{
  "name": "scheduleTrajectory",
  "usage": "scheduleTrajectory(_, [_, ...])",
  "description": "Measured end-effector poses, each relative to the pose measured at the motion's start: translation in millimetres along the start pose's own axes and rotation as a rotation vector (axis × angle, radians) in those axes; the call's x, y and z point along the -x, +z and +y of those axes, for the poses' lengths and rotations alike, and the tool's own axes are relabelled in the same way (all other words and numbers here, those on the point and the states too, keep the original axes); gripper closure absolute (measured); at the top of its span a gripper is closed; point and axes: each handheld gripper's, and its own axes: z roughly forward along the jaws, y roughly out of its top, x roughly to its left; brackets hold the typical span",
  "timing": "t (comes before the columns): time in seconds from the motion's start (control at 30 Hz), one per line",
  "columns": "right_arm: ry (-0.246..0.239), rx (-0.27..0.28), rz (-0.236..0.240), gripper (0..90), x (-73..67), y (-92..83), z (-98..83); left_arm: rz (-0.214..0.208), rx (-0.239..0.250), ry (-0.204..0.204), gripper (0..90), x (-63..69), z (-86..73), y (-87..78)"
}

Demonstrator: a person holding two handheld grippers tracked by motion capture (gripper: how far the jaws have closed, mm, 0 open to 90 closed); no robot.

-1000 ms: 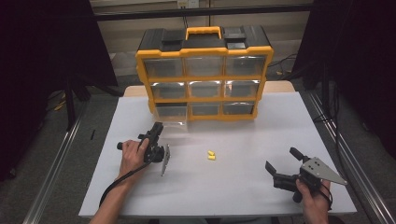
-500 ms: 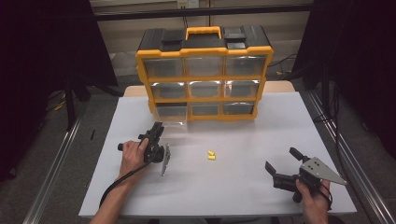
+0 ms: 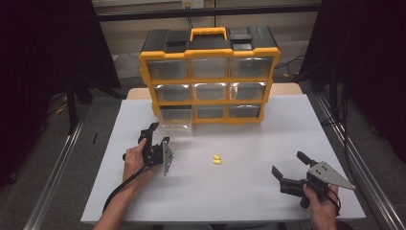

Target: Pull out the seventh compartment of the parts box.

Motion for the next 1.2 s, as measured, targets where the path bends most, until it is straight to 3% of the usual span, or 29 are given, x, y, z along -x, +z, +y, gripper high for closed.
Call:
scheduleTrajectory(0.1, [-0.001,-0.001,0.003,0.0,-0.3,0.0,0.0,-0.006,-0.004,-0.087,18.1,-5.1,1.6,-3.4])
scheduleTrajectory(0.37, [-0.006,-0.004,0.002,0.0,0.1,0.1,-0.1,-0.117,-0.002,-0.467,10.7,-14.7,2.0,-6.9])
scheduleTrajectory(0.43, [-0.005,-0.006,0.001,0.0,0.3,0.4,-0.2,-0.158,0.025,-0.565,14.1,-16.1,-0.3,-8.7])
scheduleTrajectory(0.57, [-0.009,-0.008,0.002,0.0,0.1,0.1,-0.3,-0.221,0.027,-0.724,10.7,-17.9,-3.3,-9.5])
scheduleTrajectory(0.7, [-0.012,-0.008,0.003,0.0,0.0,-0.2,-0.3,-0.255,0.037,-0.871,7.8,-19.8,-7.7,-13.8])
scheduleTrajectory(0.83, [-0.011,-0.010,0.004,0.0,-0.5,0.2,-0.3,-0.267,0.047,-0.960,7.6,-19.5,-12.6,-20.6])
scheduleTrajectory(0.9, [-0.010,-0.010,0.004,0.0,-0.5,0.2,-0.3,-0.311,0.044,-1.020,8.5,-20.6,-14.6,-22.8])
scheduleTrajectory(1.0, [-0.011,-0.010,0.003,0.0,-0.5,0.2,-0.3,-0.295,0.044,-1.066,9.5,-20.2,-16.8,-26.2])
scheduleTrajectory(1.07, [-0.011,-0.010,0.002,0.0,-0.5,0.0,-0.3,-0.313,0.054,-1.117,8.6,-19.4,-17.6,-28.5])
scheduleTrajectory(1.13, [-0.011,-0.010,0.001,0.0,-0.3,-0.1,-0.3,-0.335,0.051,-1.151,7.9,-18.6,-19.0,-31.4])
scheduleTrajectory(1.2, [-0.012,-0.010,0.001,0.0,-0.2,0.0,-0.3,-0.334,0.039,-1.146,6.8,-18.4,-20.3,-34.5])
